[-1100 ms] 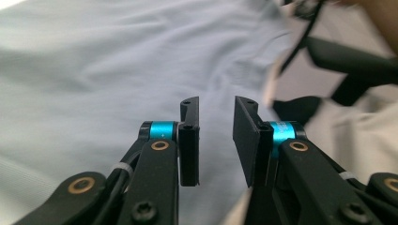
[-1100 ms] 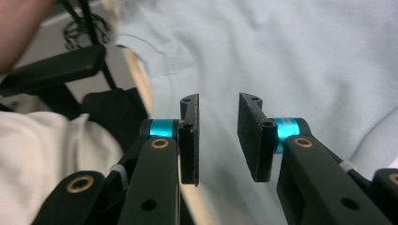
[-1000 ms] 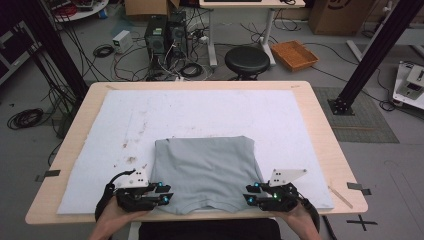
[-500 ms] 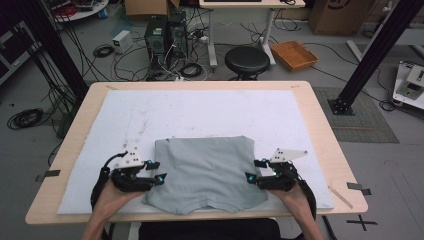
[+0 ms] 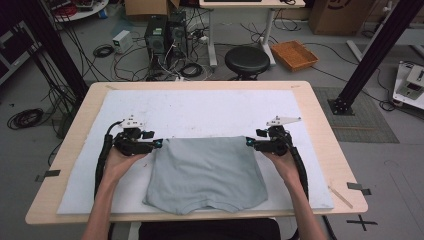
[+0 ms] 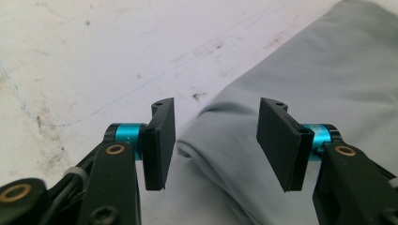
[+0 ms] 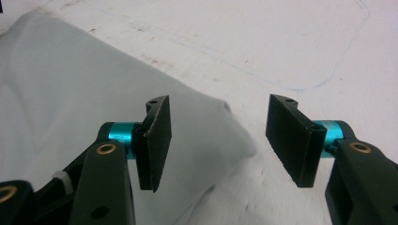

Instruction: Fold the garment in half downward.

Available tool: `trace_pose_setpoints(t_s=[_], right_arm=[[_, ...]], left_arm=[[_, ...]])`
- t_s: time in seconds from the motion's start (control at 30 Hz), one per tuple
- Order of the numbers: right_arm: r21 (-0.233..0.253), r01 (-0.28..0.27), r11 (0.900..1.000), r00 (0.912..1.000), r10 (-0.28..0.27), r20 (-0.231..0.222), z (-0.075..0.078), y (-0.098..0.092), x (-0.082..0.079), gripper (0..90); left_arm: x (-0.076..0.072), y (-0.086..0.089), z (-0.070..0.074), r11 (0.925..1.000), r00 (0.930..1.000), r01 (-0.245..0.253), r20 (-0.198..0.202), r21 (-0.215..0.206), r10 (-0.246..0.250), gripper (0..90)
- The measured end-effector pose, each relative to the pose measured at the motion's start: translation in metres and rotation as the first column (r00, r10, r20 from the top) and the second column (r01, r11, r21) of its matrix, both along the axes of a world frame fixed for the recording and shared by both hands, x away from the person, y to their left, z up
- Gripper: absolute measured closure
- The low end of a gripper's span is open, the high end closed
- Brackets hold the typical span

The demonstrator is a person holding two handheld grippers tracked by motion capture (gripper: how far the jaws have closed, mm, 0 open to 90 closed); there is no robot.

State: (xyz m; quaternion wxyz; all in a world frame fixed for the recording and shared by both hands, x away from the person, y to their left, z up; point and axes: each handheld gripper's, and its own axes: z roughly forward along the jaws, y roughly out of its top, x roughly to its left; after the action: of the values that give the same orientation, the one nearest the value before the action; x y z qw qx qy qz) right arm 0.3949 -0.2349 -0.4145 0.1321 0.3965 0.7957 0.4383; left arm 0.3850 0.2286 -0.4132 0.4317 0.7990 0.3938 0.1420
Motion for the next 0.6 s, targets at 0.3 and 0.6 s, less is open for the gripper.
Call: trace_pose_setpoints(t_s=[0.3,0.6], right_arm=[[-0.042,-0.003,0.999,0.9967,0.0,-0.081,-0.024,0.006,0.026,43.1],[0.043,-0.056,0.998,0.9848,0.062,-0.162,-0.036,0.001,0.036,58.6]], left_arm=[[0.022,0.004,-0.028,0.9999,0.9913,0.007,-0.131,-0.009,-0.008,49.8],[0.022,-0.001,-0.032,0.9962,0.9873,0.083,-0.134,-0.028,-0.086,72.1]])
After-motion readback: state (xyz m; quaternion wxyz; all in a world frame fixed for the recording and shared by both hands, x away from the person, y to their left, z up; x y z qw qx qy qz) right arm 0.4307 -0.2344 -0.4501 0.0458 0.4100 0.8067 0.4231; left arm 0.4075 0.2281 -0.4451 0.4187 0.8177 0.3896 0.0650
